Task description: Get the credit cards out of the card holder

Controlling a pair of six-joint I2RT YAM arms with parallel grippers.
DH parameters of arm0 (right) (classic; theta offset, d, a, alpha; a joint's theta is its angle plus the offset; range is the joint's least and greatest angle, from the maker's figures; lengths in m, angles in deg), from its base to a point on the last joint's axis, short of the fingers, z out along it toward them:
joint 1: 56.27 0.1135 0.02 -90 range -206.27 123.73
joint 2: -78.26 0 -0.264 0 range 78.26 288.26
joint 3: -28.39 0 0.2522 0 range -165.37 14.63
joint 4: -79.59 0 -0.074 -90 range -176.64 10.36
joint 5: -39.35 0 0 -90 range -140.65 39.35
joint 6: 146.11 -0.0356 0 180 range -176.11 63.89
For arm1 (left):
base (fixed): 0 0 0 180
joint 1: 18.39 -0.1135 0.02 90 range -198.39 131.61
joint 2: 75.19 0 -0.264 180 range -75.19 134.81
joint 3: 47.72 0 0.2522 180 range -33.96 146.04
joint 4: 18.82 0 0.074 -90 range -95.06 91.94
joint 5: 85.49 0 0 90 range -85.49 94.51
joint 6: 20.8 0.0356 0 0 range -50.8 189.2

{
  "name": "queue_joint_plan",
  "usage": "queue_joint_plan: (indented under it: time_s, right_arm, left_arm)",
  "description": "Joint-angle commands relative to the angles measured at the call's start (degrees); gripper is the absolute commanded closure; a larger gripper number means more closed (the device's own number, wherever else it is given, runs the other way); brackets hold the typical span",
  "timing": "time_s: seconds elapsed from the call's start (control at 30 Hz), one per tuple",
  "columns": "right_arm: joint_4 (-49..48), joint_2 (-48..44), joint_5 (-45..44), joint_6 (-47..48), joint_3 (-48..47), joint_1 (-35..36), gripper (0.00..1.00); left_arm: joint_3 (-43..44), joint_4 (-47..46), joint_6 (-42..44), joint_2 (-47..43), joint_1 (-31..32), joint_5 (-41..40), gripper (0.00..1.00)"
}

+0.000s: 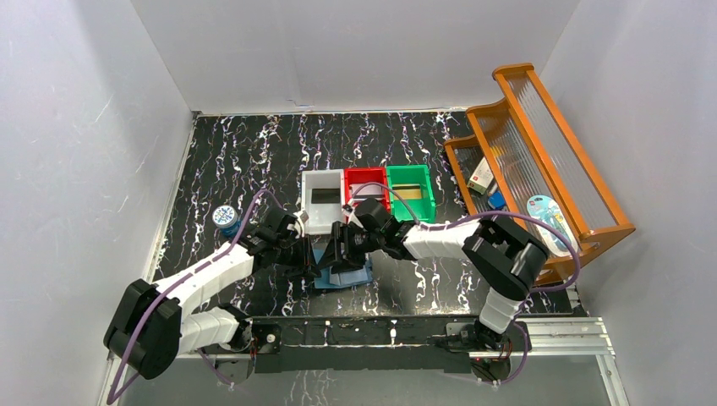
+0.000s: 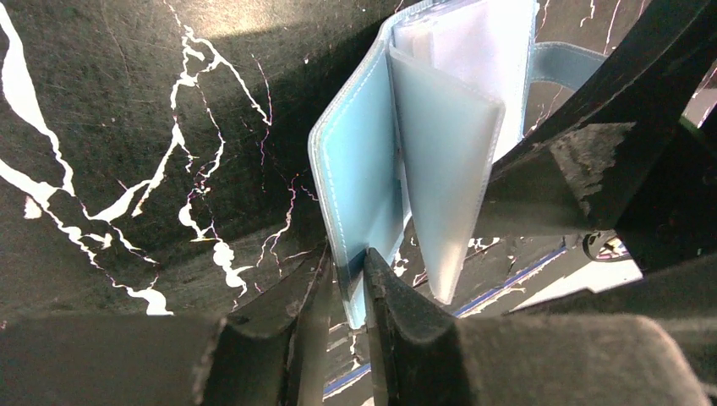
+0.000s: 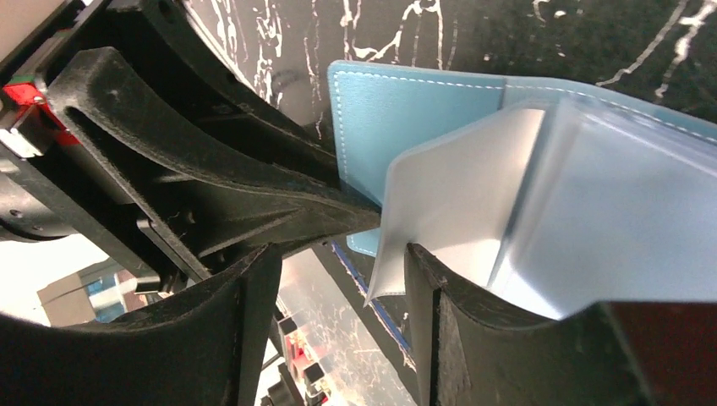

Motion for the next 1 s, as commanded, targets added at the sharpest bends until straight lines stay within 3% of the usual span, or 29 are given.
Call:
queue_joint_plan:
  time_s: [0.0, 0.1, 0.3, 0.43, 0.53, 0.67, 0.97]
  right_arm:
    - [-6.0, 0.7, 0.8, -2.3, -0.3, 0.7, 0.35]
    - [-5.9, -0.3, -2.6, -4.3, 2.2, 0.8, 0.35]
    - [-4.9, 0.2, -4.7, -5.7, 3.6, 0.7, 0.31]
    - [-6.5, 1.1, -5.1, -7.5, 4.4, 0.8, 0.27]
    - [-4.3, 1.3, -5.5, -6.1, 2.5, 0.7, 0.30]
    - [0.4, 1.3, -6.9, -3.2, 0.0, 0.9, 0.26]
    - [1.4, 3.2, -6.2, -2.6, -1.2, 1.0, 0.23]
  left_arm:
    - [-0.6, 0.4, -0.8, -1.7, 0.3, -0.8, 0.79]
    - [-0.8, 0.7, -1.9, -2.9, 0.3, -2.1, 0.76]
    - [-0.7, 3.2, -5.1, -7.2, 0.2, -6.5, 0.58]
    - [0.0, 3.8, -6.3, -9.6, 0.2, -7.7, 0.50]
    - [0.5, 4.2, -6.7, -10.9, 0.2, -8.3, 0.50]
    - [0.7, 3.7, -6.1, -10.6, 0.1, -7.7, 0.51]
    - [0.2, -3.6, -5.0, -5.5, 0.2, 1.5, 0.56]
